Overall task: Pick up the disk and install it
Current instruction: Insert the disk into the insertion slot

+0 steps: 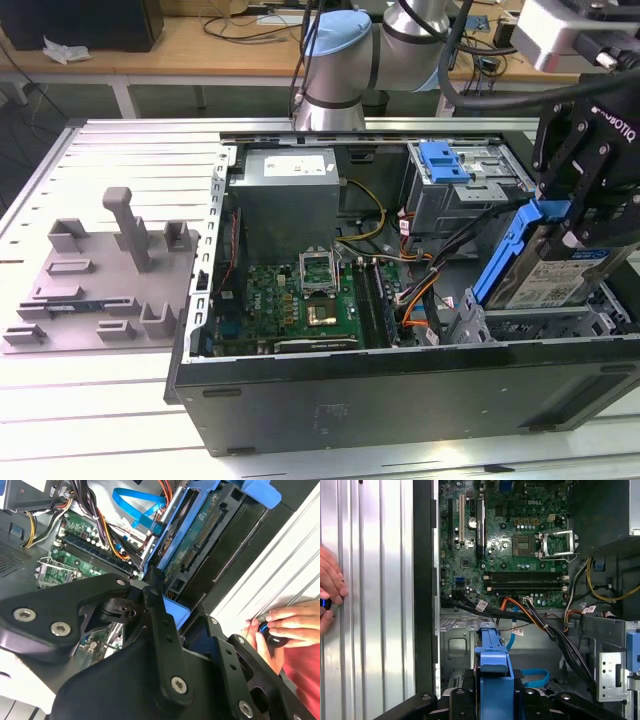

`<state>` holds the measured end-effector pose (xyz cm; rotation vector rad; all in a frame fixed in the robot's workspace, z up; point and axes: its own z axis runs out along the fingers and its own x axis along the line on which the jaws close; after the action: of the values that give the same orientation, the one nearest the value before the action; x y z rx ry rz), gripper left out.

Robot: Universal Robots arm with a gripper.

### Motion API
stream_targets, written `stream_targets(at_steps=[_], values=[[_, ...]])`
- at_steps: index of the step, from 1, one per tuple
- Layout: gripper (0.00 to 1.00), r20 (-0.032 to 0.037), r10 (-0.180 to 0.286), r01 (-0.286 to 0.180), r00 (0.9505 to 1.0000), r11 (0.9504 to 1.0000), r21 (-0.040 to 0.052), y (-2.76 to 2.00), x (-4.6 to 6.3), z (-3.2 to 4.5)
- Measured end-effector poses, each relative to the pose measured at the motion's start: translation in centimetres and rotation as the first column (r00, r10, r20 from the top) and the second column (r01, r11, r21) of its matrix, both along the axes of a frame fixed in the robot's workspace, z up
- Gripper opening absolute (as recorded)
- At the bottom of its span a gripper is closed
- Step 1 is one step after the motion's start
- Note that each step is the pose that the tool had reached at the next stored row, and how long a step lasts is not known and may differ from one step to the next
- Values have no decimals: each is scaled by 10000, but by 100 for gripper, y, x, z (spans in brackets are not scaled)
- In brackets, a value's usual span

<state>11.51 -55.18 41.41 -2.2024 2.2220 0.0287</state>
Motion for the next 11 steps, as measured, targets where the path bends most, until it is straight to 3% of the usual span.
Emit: stream_targets(at_steps=[11], values=[[36,0,0,0,10000,10000,-1,0,0,-110]])
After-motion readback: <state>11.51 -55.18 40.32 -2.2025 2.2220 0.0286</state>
